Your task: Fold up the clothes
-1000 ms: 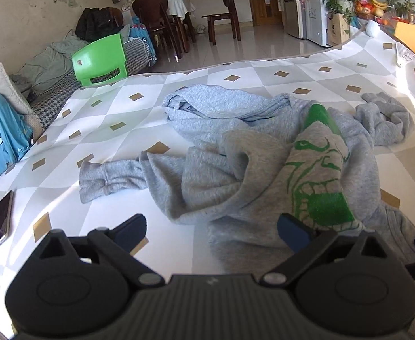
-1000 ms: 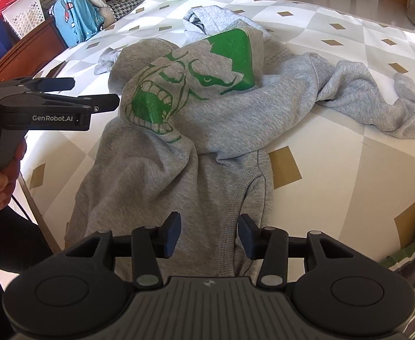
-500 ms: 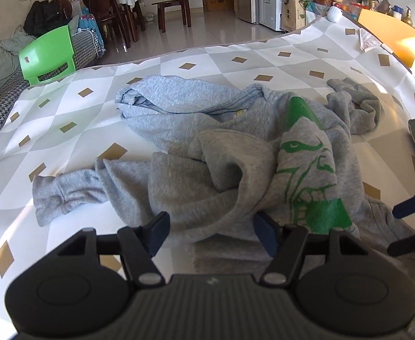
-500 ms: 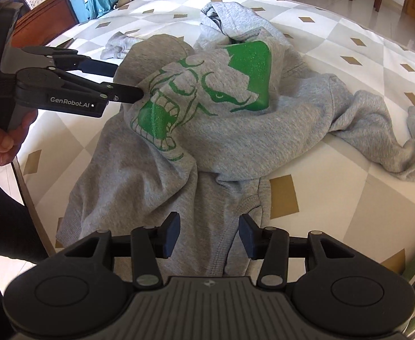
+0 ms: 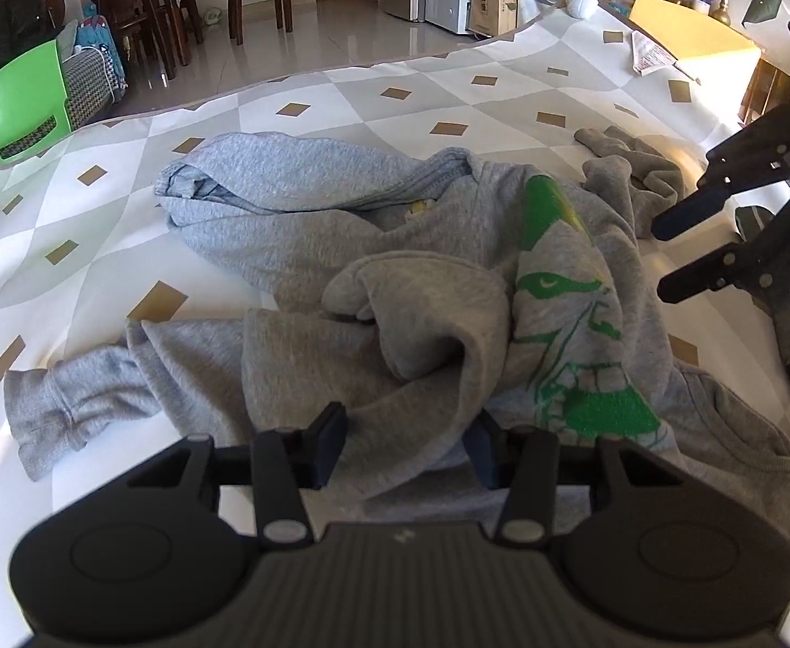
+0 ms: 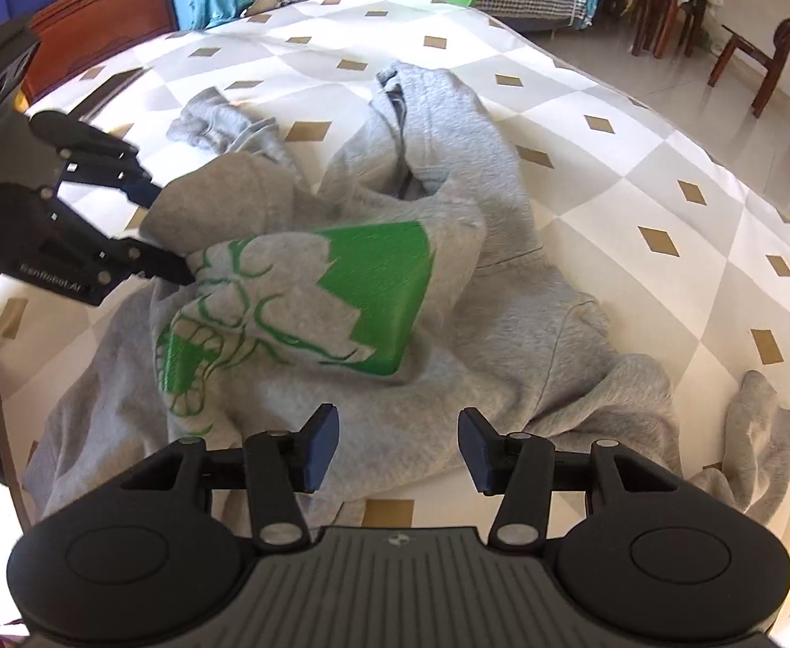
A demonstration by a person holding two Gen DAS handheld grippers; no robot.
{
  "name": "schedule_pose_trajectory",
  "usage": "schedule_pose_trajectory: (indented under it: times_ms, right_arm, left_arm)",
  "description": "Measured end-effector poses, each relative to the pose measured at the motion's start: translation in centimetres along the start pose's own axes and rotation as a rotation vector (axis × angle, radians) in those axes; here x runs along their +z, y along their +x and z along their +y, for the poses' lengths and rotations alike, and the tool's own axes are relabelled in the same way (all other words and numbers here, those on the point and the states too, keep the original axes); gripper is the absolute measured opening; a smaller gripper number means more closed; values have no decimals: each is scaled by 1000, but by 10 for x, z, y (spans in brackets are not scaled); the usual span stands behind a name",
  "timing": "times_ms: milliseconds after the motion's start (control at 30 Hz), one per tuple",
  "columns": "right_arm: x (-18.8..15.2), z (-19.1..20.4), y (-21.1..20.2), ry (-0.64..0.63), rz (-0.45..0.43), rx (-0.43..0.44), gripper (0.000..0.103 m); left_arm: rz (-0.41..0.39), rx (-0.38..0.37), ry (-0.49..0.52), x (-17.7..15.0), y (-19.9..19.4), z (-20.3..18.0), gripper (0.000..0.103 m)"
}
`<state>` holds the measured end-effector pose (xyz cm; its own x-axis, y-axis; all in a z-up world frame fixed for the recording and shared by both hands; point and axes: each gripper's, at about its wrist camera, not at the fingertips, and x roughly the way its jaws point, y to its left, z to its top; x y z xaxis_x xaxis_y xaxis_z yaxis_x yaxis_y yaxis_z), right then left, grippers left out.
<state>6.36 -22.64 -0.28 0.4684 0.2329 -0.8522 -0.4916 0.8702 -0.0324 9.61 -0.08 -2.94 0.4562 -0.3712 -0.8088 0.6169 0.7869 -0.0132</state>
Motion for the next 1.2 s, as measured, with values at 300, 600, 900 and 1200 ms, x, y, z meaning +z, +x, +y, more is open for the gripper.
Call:
schedule_pose_trajectory:
  times_ms: [300,600,900,1200]
  right_arm:
    - [19,-79,14,394,-115,53,49]
    - [20,-100,62,571,-15,-31,49]
    - [15,-102,80,447,15,-256,50]
    - [14,-128,80,522,9,-323,53]
  left_arm:
    - [72,-90,-193,19,15,29,40]
    - [108,-50,-157,27,27,26,40]
    - [114,-137,-410,31,33,63,41]
    - [57,-67,-593,31,33,102,43]
